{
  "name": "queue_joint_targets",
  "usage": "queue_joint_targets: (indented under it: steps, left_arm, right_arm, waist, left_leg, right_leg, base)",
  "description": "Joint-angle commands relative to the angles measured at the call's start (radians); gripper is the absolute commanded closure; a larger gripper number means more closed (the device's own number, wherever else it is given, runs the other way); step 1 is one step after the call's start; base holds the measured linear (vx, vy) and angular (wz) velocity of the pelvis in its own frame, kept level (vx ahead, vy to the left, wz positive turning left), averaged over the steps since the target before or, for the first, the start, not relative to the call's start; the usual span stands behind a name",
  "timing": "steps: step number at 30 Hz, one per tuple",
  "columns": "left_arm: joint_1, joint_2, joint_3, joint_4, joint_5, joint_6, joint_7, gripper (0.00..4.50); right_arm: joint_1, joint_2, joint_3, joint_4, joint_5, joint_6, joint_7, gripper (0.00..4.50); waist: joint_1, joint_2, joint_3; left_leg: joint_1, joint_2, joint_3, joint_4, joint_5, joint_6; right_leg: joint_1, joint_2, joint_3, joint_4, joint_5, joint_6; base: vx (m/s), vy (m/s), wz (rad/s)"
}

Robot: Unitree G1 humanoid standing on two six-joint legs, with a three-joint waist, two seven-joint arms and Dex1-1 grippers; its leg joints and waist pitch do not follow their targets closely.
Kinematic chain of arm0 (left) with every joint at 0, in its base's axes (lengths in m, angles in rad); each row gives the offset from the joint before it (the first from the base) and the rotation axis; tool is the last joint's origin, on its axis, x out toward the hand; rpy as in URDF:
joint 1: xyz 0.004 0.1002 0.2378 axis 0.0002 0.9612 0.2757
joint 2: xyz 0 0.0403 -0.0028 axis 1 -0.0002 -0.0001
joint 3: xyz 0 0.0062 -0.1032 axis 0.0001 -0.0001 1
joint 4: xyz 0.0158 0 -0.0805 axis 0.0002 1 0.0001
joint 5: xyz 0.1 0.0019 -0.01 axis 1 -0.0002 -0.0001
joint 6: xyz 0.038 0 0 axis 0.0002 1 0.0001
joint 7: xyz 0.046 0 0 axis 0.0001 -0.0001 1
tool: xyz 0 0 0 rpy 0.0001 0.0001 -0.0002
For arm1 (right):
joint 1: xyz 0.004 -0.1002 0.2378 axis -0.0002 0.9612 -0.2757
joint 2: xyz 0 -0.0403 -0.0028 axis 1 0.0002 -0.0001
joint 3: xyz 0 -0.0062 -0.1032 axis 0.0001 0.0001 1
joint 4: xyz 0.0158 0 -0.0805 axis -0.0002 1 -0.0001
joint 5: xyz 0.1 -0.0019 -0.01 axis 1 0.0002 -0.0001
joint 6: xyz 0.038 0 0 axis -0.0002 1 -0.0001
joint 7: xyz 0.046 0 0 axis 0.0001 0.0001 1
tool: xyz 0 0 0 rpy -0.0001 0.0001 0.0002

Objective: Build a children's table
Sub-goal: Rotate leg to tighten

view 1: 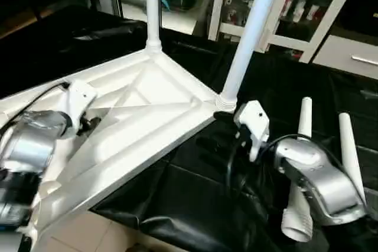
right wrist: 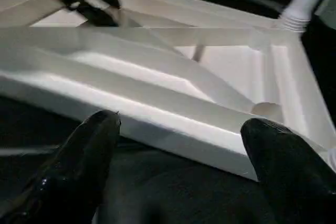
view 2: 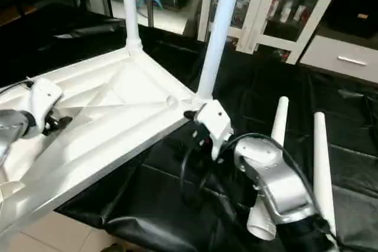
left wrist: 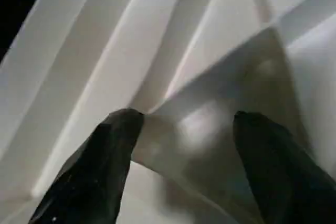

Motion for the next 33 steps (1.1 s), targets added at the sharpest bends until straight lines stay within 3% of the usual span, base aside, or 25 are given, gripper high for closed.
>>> queue_joint_targets:
  steps: [1, 2, 4, 7, 10, 13, 16, 18, 22, 27, 29, 33]
  left_arm:
    - [-0.03, -0.007, -0.032, 0.093, 0.031, -0.039, 0.02, 0.96]
    - [-0.038, -0.007, -0.043, 0.121, 0.043, -0.052, 0.025, 0.81]
    - [-0.053, -0.009, -0.057, 0.166, 0.058, -0.073, 0.03, 0.71]
    - [-0.07, -0.022, -0.059, 0.208, 0.059, -0.093, 0.033, 0.43]
    - [-0.112, -0.074, -0.027, 0.273, 0.016, -0.123, 0.03, 0.22]
    - [-0.162, -0.147, 0.035, 0.319, -0.054, -0.143, 0.039, 0.09]
    - [-0.202, -0.188, 0.07, 0.361, -0.092, -0.17, 0.051, 0.09]
    - [-0.257, -0.248, 0.124, 0.415, -0.144, -0.211, 0.08, 0.09]
    - [-0.301, -0.299, 0.142, 0.475, -0.151, -0.28, 0.105, 0.09]
    - [-0.368, -0.381, 0.168, 0.595, -0.155, -0.419, 0.175, 0.09]
    - [-0.413, -0.429, 0.226, 0.659, -0.203, -0.527, 0.211, 0.09]
    - [-0.455, -0.433, 0.28, 0.687, -0.245, -0.606, 0.246, 0.09]
  right_arm:
    - [-0.001, -0.021, 0.004, -0.042, 0.015, 0.027, 0.02, 0.41]
    - [0.0, -0.022, 0.002, -0.049, 0.016, 0.031, 0.018, 0.41]
    - [0.003, -0.024, -0.001, -0.062, 0.017, 0.038, 0.014, 0.41]
    - [0.007, -0.026, -0.006, -0.072, 0.019, 0.047, 0.008, 0.41]
    - [0.014, -0.025, -0.014, -0.084, 0.016, 0.057, -0.006, 0.41]
    - [0.015, -0.02, -0.024, -0.083, 0.01, 0.056, -0.024, 0.41]
    - [0.009, -0.018, -0.03, -0.078, 0.005, 0.056, -0.031, 0.41]
    - [0.0, -0.012, -0.036, -0.068, 0.001, 0.057, -0.039, 0.41]
    - [-0.009, -0.009, -0.034, -0.058, -0.003, 0.054, -0.046, 0.41]
    - [-0.021, 0.002, -0.025, -0.044, -0.005, 0.047, -0.057, 0.41]
    - [-0.029, 0.01, -0.023, -0.034, -0.008, 0.042, -0.062, 0.41]
    - [-0.034, 0.016, -0.025, -0.032, -0.01, 0.04, -0.068, 0.41]
  waist:
    - [0.0, 0.023, -0.065]
    - [0.0, 0.018, -0.067]
    - [-0.001, 0.028, -0.065]
    - [-0.002, 0.025, -0.06]
    - [-0.001, 0.029, -0.057]
    - [0.007, 0.029, -0.06]
    - [0.021, 0.028, -0.063]
    - [0.028, 0.023, -0.068]
    - [0.038, 0.017, -0.071]
    - [0.042, 0.006, -0.072]
    - [0.04, 0.002, -0.071]
    - [0.03, 0.003, -0.071]
  left_leg:
    - [0.015, 0.035, -0.015, -0.079, -0.171, -0.015]
    - [0.013, 0.035, -0.015, -0.078, -0.169, -0.016]
    - [0.015, 0.036, -0.016, -0.079, -0.193, -0.023]
    - [0.018, 0.038, -0.017, -0.084, -0.249, -0.037]
    - [0.029, 0.038, -0.018, -0.086, -0.312, -0.049]
    - [0.035, 0.04, -0.016, -0.083, -0.309, -0.05]
    - [0.033, 0.04, -0.014, -0.081, -0.268, -0.044]
    - [0.023, 0.039, -0.014, -0.078, -0.212, -0.036]
    - [0.016, 0.039, -0.015, -0.073, -0.165, -0.02]
    - [0.013, 0.04, -0.016, -0.072, -0.151, -0.007]
    - [0.009, 0.037, -0.015, -0.071, -0.142, 0.004]
    - [0.007, 0.038, -0.016, -0.07, -0.138, 0.009]
  right_leg:
    - [0.05, -0.047, 0.047, -0.057, -0.076, -0.181]
    - [0.052, -0.05, 0.048, -0.055, -0.071, -0.184]
    - [0.049, -0.051, 0.048, -0.058, -0.096, -0.184]
    - [0.048, -0.053, 0.049, -0.066, -0.167, -0.18]
    - [0.04, -0.054, 0.049, -0.079, -0.26, -0.164]
    - [0.036, -0.054, 0.051, -0.078, -0.236, -0.178]
    - [0.038, -0.053, 0.05, -0.072, -0.172, -0.191]
    - [0.048, -0.055, 0.049, -0.061, -0.097, -0.203]
    - [0.054, -0.057, 0.047, -0.054, -0.032, -0.206]
    - [0.061, -0.063, 0.046, -0.055, -0.033, -0.193]
    - [0.063, -0.063, 0.046, -0.058, -0.037, -0.192]
    - [0.064, -0.061, 0.044, -0.057, -0.037, -0.193]
  base:
    - [0.0, 0.0, 0.0]
    - [0.0, 0.0, 0.0]
    - [0.0, 0.0, 0.0]
    - [0.0, 0.0, 0.0]
    - [0.0, 0.0, 0.0]
    - [0.0, 0.0, 0.0]
    - [0.0, 0.0, 0.0]
    - [0.0, 0.0, 0.0]
    - [0.0, 0.0, 0.0]
    - [0.0, 0.0, 0.0]
    - [0.0, 0.0, 0.0]
    - [0.0, 0.0, 0.0]
